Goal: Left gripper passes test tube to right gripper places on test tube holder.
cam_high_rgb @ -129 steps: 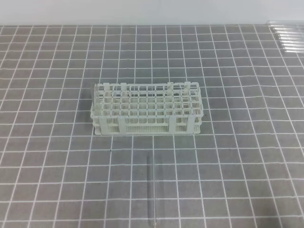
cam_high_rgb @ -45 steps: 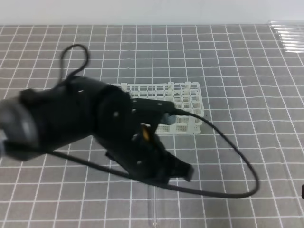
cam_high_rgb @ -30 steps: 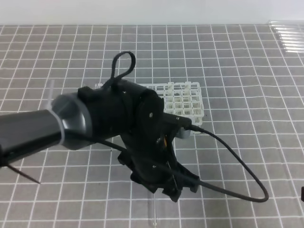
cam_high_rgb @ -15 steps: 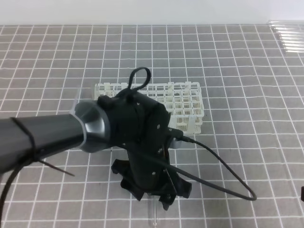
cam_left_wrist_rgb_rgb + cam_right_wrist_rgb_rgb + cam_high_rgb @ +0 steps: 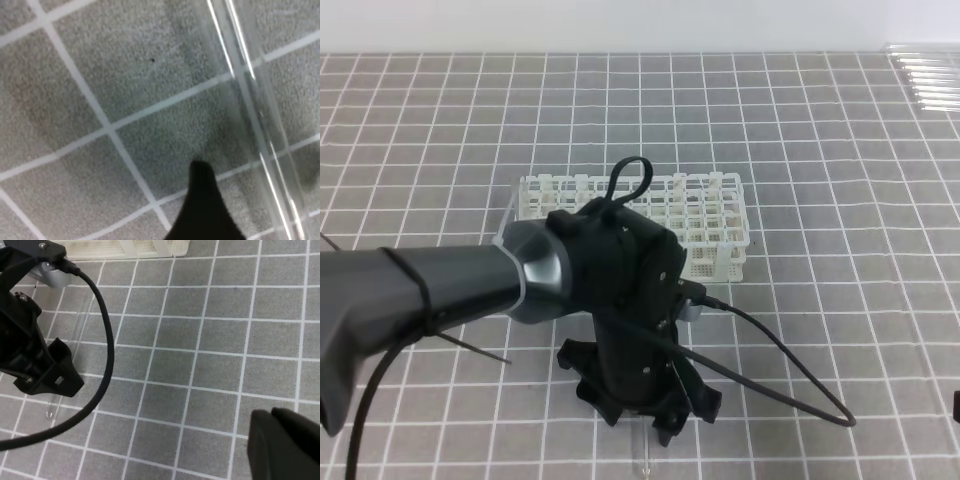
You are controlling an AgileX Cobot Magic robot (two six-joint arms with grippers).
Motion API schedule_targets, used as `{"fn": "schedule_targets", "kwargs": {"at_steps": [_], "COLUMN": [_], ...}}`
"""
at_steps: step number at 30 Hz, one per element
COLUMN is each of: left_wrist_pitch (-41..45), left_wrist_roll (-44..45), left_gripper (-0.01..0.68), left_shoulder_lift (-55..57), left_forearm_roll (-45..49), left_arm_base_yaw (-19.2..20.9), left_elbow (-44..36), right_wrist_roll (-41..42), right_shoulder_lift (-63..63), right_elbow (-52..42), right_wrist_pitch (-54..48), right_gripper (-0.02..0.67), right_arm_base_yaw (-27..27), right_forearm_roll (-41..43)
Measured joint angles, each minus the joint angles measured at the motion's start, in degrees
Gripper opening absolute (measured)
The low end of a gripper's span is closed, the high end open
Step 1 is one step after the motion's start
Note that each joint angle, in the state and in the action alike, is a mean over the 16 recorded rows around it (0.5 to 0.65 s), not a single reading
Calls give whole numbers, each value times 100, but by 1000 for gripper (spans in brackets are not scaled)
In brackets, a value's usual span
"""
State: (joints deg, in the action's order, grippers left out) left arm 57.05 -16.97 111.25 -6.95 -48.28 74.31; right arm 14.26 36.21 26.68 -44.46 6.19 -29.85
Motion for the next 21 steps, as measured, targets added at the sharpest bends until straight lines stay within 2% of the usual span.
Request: {"fn": "schedule_targets", "kwargs": {"at_steps": [5,13,16,21], "left_wrist_pitch": [67,173,213,267], "left_wrist_roll": [20,120,170,262], "left_gripper": [324,130,82,45], "left_shoulder_lift": [54,61,40,-70], "left_forearm_roll": [62,102,103,68], "left_arm_base_yaw": [3,5,5,2], "left_elbow": [13,2,15,61], "right_wrist_roll": [0,1,20,62], "right_shoulder_lift": [0,0,0,0], "right_elbow": [0,0,0,0], "right_wrist_pitch": [8,13,13,10], "right_gripper": [-13,-13,-13,-13], "right_arm_base_yaw": [0,0,0,0], "right_forearm_roll": [-9,-29,-37,-45]}}
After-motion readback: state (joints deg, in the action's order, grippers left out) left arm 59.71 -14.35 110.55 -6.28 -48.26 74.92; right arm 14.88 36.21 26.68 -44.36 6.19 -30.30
